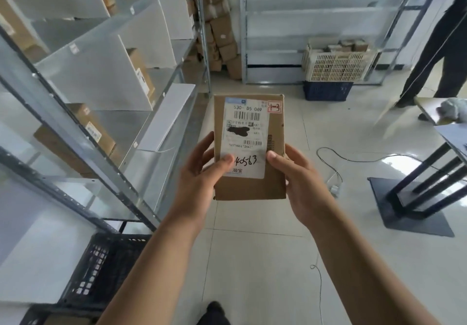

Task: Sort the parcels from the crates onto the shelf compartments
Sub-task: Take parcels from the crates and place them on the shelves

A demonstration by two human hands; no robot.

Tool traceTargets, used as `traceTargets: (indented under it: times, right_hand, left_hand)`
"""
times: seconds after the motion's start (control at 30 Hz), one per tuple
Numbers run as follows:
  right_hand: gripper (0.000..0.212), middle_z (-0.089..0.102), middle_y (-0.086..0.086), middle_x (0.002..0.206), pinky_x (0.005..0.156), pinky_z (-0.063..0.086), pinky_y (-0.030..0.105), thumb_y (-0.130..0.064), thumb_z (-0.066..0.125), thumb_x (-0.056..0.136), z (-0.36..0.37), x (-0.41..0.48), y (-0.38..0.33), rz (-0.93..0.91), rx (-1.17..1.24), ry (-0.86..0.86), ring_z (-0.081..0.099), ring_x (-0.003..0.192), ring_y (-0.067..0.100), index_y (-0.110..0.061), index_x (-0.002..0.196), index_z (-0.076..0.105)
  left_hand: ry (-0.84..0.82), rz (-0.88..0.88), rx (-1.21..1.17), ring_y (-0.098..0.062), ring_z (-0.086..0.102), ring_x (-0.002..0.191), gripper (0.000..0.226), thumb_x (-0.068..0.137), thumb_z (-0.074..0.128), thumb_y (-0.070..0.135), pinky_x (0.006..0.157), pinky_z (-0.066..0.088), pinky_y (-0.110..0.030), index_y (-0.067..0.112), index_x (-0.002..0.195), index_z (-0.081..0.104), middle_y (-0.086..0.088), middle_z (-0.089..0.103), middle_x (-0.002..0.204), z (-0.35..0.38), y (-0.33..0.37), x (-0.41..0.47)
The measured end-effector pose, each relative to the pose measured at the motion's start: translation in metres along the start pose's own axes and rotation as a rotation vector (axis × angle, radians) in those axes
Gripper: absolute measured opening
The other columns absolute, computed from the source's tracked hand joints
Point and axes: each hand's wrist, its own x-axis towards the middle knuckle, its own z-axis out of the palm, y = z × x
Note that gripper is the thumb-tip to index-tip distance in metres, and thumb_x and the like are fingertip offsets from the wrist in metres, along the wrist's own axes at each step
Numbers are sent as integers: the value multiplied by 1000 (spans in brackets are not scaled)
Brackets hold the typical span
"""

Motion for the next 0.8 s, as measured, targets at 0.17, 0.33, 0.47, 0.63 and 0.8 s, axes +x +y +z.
traceTargets:
  times: [0.17,0.33,0.47,0.63,0.8]
  right_hand:
    - [72,77,2,127,106,52,59,-41,81,81,-15,65,1,52,6,22,72,121,25,-24,148,59]
    - [73,77,1,127,109,49,62,-42,82,80,-26,155,-6,72,-17,72,72,120,24,-26,148,59]
    - [73,77,1,126,99,56,54,-42,81,80,-28,230,-22,76,-29,95,74,116,22,-26,148,59]
    - [77,77,-1,126,99,55,54,-44,80,80,-33,318,-41,61,-42,154,74,116,20,-26,150,56]
    - [72,78,-2,126,105,52,58,-46,80,79,-48,385,-48,72,-37,170,73,118,21,-28,146,61]
  left_hand:
    - [20,-18,-7,-26,73,117,59,88,73,26,101,58,-51,25,146,59,-4,76,128,6,-14,69]
    - [13,-43,-42,-27,72,119,58,89,77,24,107,53,-57,24,145,60,-5,76,127,11,-29,167]
    - [-35,-51,-21,-24,72,120,49,97,71,22,109,52,-56,24,145,60,-2,76,128,14,-30,257]
    - [-74,-35,-9,-19,73,117,45,100,67,21,108,54,-51,27,144,61,1,77,124,22,-25,356]
    - [-102,-75,-16,-26,72,119,55,93,76,23,107,54,-55,27,145,60,-3,75,128,28,-32,428]
